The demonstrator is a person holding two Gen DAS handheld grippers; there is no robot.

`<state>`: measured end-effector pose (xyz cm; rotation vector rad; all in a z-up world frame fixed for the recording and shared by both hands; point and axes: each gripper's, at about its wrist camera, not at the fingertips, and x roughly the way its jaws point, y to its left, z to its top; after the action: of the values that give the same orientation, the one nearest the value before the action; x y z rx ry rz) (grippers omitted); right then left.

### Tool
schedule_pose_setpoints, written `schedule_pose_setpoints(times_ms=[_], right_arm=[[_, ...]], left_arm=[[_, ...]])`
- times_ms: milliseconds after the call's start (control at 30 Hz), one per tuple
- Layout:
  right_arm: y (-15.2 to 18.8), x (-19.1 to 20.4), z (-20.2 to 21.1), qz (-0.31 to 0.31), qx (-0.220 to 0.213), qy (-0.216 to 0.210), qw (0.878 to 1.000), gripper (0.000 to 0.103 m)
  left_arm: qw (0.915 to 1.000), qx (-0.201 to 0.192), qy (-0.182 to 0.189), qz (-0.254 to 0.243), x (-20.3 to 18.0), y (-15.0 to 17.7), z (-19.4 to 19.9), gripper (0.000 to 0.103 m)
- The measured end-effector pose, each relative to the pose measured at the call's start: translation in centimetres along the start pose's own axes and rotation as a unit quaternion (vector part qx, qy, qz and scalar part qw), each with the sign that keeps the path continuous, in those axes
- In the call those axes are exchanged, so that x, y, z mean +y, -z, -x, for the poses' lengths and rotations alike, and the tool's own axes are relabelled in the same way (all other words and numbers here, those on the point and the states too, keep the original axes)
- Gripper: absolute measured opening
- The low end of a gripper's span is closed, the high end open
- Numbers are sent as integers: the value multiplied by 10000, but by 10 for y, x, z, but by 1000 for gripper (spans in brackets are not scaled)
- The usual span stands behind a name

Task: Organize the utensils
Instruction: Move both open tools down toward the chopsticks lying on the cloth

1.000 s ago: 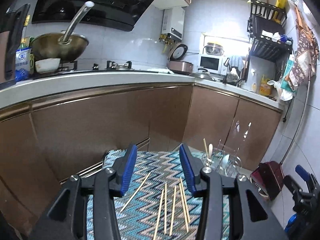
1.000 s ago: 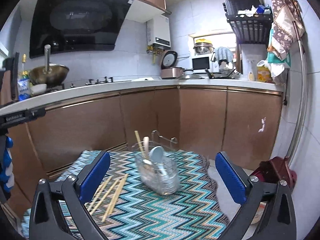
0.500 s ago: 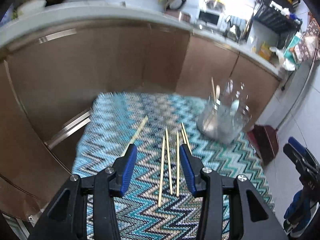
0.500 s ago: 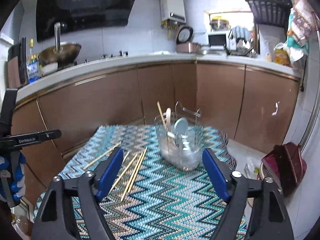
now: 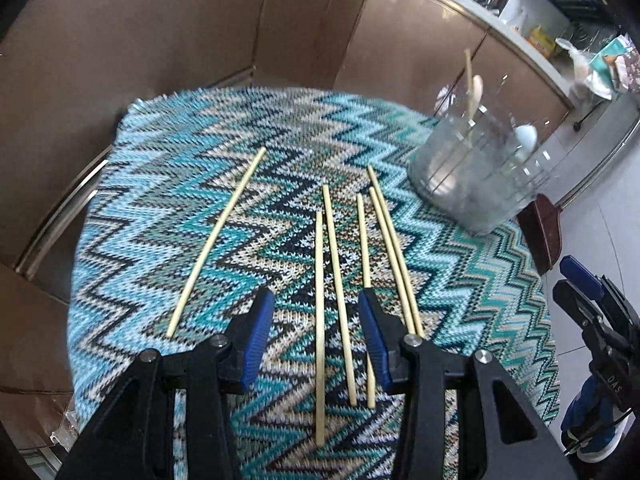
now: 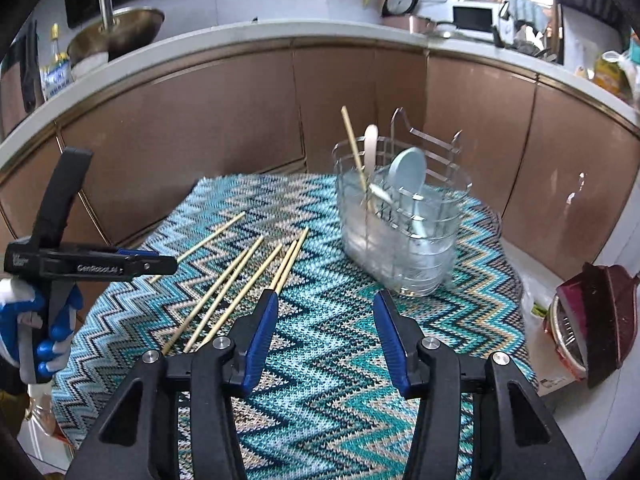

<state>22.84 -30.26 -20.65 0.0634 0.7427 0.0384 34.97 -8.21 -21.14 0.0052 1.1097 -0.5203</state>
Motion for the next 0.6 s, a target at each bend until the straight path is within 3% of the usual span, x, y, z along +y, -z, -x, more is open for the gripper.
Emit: schedule_pose_setpoints(times_ms=[333, 600], right_arm=[[1, 1, -45, 81, 385, -85, 9992, 49], [3, -1, -59, 78, 515, -82, 9986, 49]], left_arm=[[9991, 422, 2, -79, 1, -16, -41, 41], [9981, 597, 21, -160, 1, -20, -58, 34]])
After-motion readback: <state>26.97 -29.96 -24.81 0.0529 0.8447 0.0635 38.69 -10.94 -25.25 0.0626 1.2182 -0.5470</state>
